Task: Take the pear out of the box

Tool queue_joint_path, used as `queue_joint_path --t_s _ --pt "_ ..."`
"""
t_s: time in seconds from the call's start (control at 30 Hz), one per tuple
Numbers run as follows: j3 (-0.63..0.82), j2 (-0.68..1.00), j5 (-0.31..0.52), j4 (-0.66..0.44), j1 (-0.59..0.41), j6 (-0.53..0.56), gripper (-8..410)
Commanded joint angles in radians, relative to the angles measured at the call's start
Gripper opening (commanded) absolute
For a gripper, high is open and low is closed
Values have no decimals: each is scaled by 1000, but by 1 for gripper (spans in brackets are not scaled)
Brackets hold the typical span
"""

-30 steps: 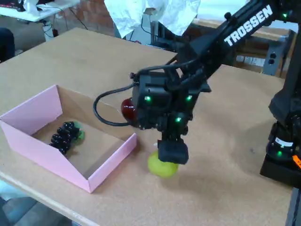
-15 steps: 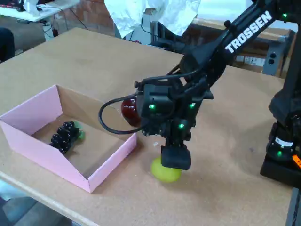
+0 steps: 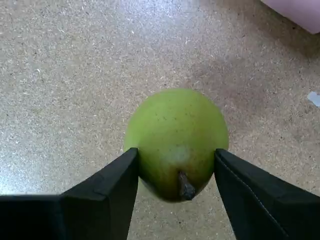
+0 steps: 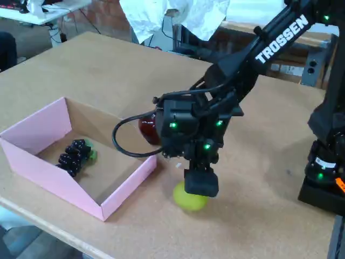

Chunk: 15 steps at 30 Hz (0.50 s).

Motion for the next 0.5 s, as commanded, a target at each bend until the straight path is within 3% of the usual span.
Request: queue_joint_path --t_s 0.0,0.47 --pt "-15 1 1 25 0 0 93" --pt "-27 0 1 48 0 6 93"
